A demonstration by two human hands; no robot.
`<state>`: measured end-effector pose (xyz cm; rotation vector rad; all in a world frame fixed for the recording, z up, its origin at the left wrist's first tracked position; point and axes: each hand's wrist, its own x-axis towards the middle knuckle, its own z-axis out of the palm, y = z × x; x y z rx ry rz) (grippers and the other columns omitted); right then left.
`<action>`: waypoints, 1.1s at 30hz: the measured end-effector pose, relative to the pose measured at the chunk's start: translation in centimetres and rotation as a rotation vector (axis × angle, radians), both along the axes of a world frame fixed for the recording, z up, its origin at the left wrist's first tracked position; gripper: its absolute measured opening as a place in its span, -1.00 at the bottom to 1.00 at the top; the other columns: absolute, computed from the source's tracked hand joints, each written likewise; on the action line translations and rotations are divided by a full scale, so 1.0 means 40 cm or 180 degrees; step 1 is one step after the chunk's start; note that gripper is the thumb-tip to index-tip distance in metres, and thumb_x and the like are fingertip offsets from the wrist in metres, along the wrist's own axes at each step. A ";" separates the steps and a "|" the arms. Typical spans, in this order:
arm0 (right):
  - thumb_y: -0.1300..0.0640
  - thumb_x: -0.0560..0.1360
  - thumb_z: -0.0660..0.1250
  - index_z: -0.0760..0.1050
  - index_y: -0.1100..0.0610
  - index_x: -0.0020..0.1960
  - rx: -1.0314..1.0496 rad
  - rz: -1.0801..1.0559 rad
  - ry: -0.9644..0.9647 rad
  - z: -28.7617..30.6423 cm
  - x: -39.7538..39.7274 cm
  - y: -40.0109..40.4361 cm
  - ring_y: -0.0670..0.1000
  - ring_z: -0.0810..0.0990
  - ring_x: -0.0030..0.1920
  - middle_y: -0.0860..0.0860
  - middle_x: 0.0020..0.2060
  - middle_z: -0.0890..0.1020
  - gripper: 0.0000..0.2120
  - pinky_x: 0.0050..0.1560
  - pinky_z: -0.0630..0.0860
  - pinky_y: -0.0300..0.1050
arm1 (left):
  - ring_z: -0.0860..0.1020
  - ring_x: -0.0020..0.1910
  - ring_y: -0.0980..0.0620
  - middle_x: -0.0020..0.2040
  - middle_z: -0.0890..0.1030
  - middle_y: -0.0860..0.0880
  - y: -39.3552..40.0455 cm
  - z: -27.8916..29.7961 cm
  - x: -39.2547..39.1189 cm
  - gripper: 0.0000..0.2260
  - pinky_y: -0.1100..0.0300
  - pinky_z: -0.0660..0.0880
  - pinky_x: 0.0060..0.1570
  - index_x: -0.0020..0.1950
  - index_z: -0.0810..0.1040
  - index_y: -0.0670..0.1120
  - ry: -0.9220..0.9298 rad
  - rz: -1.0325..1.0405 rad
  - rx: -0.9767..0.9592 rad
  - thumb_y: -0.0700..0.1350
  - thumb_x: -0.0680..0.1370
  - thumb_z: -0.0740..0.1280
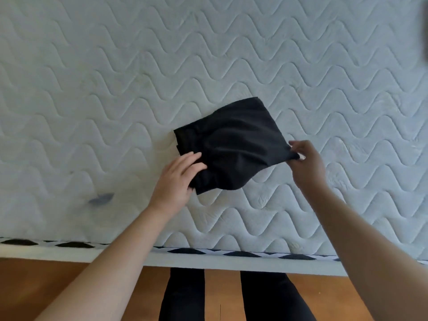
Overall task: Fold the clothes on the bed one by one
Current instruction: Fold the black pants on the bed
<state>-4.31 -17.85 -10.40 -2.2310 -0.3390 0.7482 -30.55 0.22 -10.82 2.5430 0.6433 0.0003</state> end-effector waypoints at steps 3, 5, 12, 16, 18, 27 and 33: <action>0.22 0.54 0.30 0.43 -0.03 0.15 -0.0414 -0.0572 0.0337 -0.058 -0.042 -0.068 -0.11 0.57 0.01 -0.09 0.14 0.57 -0.75 -0.16 0.44 -0.28 | -0.04 0.59 -0.06 0.62 -0.03 0.00 -0.081 -0.056 -0.038 -0.36 -0.13 0.10 0.49 0.55 0.23 0.07 0.1055 -0.0520 0.0045 -0.28 0.51 0.30; 0.16 0.56 0.26 0.39 0.00 0.30 -0.0639 -0.1084 0.0560 -0.070 -0.069 -0.090 -0.09 0.55 -0.02 -0.05 0.20 0.54 -0.68 -0.11 0.44 -0.17 | 0.04 0.58 -0.09 0.61 0.06 -0.02 -0.096 -0.062 -0.042 -0.38 -0.17 0.13 0.47 0.52 0.31 0.06 0.0899 -0.0381 0.0039 -0.28 0.48 0.30; -0.10 0.56 0.27 0.50 0.08 0.09 -0.0290 -0.1673 0.1953 -0.015 -0.224 -0.029 -0.06 0.65 0.00 -0.06 0.00 0.64 -0.73 0.15 0.57 -0.01 | 0.49 0.25 -0.12 0.24 0.54 -0.08 -0.037 -0.024 0.056 -0.76 0.01 0.38 0.24 0.20 0.59 -0.10 -0.0230 0.0148 0.0164 -0.19 0.54 0.34; -0.20 0.48 0.36 0.54 0.08 0.08 -0.0136 -0.1824 0.2398 0.000 -0.242 0.035 0.06 0.64 0.08 0.06 0.03 0.65 -0.63 0.19 0.57 0.02 | 0.44 0.32 -0.15 0.33 0.49 -0.13 0.034 -0.020 0.164 -0.63 -0.06 0.30 0.36 0.35 0.50 -0.12 0.0014 0.0490 0.0482 -0.03 0.57 0.31; -0.16 0.47 0.41 0.53 0.10 0.10 -0.0060 -0.2016 0.2460 0.001 -0.235 0.061 0.05 0.65 0.04 0.06 0.05 0.63 -0.63 0.12 0.61 -0.05 | 0.41 0.35 -0.14 0.36 0.46 -0.10 0.075 -0.028 0.215 -0.53 -0.08 0.25 0.39 0.43 0.41 -0.08 0.0620 0.0652 0.0314 0.10 0.57 0.28; 0.24 0.57 0.23 0.43 0.24 0.23 0.1538 -0.2739 0.3332 -0.031 -0.221 0.091 -0.02 0.63 0.14 0.19 0.26 0.55 -0.76 0.08 0.59 -0.20 | 0.51 0.16 -0.16 0.22 0.54 -0.13 0.177 -0.046 0.263 -0.71 0.05 0.42 0.09 0.29 0.52 -0.08 0.1003 0.0968 -0.0431 -0.06 0.59 0.34; 0.24 0.55 0.16 0.41 0.29 0.30 0.1583 -0.2781 0.3793 -0.070 -0.222 0.055 0.17 0.49 0.36 0.21 0.20 0.61 -0.66 0.42 0.37 0.04 | 0.48 0.19 -0.20 0.21 0.52 -0.16 0.092 -0.025 0.240 -0.63 -0.07 0.41 0.14 0.32 0.50 -0.12 0.0295 0.0450 0.0592 -0.02 0.54 0.34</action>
